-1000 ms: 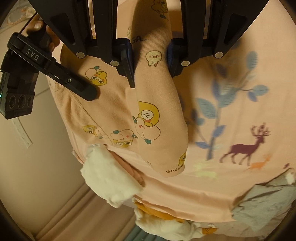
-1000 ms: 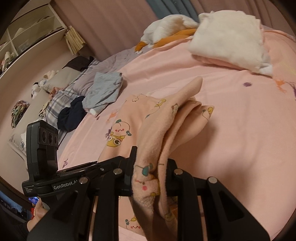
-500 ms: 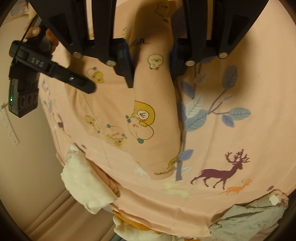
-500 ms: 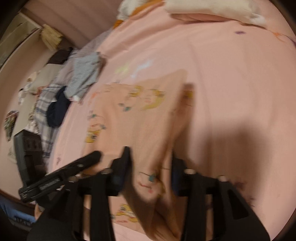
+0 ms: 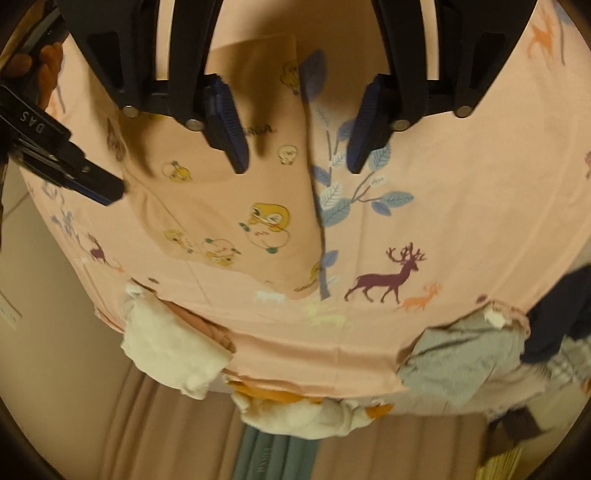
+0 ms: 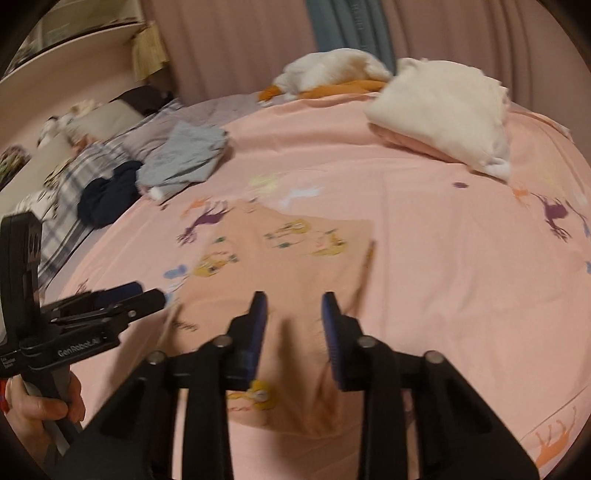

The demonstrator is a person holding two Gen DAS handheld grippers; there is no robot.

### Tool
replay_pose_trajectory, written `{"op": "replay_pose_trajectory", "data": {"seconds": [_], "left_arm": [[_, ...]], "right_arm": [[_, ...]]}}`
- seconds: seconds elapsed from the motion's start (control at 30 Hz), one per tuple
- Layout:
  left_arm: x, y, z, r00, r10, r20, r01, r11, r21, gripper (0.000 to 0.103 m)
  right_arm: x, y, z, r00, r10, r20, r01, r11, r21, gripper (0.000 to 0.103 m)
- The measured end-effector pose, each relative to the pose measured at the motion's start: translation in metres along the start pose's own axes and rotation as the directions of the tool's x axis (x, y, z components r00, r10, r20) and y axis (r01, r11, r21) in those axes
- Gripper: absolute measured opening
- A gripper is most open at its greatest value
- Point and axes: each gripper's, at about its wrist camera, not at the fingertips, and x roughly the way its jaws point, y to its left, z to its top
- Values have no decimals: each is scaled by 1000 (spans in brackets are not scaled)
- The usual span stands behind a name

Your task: Fold small clothes

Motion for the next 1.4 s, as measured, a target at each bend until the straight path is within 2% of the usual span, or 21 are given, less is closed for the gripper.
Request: {"op": "replay_pose_trajectory", "data": {"seconds": [0.13, 0.3, 0.4, 0.43, 0.5, 0.67, 0.73, 0.8, 0.87, 1.0, 1.1, 1.2, 1.3, 1.4], "left_arm": [[11, -8, -14, 998, -25, -49, 26, 999, 30, 46], [38, -4, -34, 985, -57, -160, 57, 998, -4, 45], [35, -3, -39, 985, -70, -157, 70, 998, -7, 45], [33, -3, -39, 985, -72, -160, 72, 997, -4, 45], [33, -4, -39, 984, -74, -164, 75, 997, 3, 45], [33, -5, -39, 983, -76, -165, 77, 997, 1, 45], [33, -4, -41, 983, -78, -165, 79, 997, 0, 45], [33, -4, -41, 983, -78, -166, 80, 997, 1, 45], [34, -3, -41, 983, -80, -167, 81, 997, 1, 45], [31, -3, -39, 983, -80, -164, 80, 997, -9, 45], [26, -3, -38, 985, -80, -154, 76, 997, -30, 46], [23, -5, -39, 987, -59, -148, 57, 998, -19, 48], [17, -8, -39, 988, -49, -144, 47, 999, -20, 48], [5, -12, -37, 992, -35, -120, 34, 999, -11, 48]], "right_arm": [[19, 9, -13, 996, -16, -84, 12, 999, -44, 20], [42, 1, -32, 980, -41, -194, 36, 999, -33, 17], [38, 1, -31, 979, -21, -201, 14, 999, -37, 19], [34, 0, -28, 980, 6, -198, -11, 1000, -26, 23], [28, -1, -19, 984, 51, -170, -52, 999, -1, 22], [41, -18, 13, 988, 84, -131, -67, 990, 127, 22], [60, -28, 19, 986, 51, -159, -23, 985, 174, 20], [77, -33, 16, 973, 50, -225, -2, 978, 207, 20], [80, -33, 15, 973, 42, -228, 7, 977, 212, 19], [54, -23, 14, 989, 23, -148, 1, 987, 159, 24], [31, -13, 7, 994, 41, -106, -31, 995, 94, 26], [25, -3, -12, 990, 38, -136, -33, 999, 43, 27], [37, -2, -39, 974, -23, -224, 23, 1000, -2, 24], [28, 1, -40, 976, -38, -215, 37, 999, -10, 25]]}}
